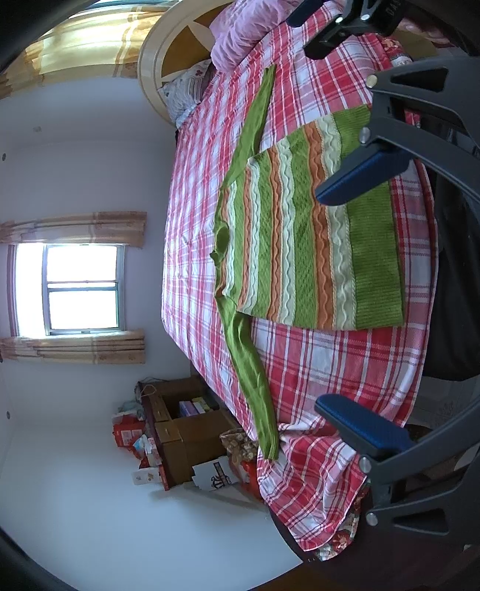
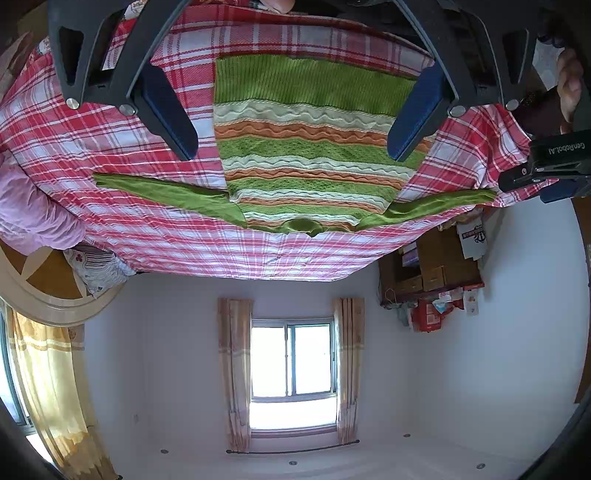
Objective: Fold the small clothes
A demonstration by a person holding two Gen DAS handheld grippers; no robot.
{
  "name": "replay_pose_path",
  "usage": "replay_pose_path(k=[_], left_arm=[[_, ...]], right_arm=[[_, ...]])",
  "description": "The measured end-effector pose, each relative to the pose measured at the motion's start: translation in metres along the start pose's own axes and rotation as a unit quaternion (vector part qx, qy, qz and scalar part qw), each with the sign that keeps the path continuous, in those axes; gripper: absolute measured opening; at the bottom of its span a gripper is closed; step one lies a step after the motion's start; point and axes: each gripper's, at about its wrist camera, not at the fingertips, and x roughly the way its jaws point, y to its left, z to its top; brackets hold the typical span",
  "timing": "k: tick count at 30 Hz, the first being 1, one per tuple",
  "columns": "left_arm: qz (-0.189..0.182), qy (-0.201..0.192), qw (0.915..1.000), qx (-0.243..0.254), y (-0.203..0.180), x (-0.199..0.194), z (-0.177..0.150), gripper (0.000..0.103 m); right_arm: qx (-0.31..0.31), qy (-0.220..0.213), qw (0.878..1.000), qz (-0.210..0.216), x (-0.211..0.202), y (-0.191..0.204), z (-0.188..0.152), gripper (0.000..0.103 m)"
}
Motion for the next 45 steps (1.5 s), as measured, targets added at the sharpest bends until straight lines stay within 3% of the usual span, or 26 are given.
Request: replay_pose_path(k=[45], left_arm=[[0.002,0.003,1.0000,-0.002,0.0055,0.0037,-0.0002,0.103]], right_arm=[[0.006,0.013,1.000,0.004,0.0064,-0.0001,-0.0043,0.102]])
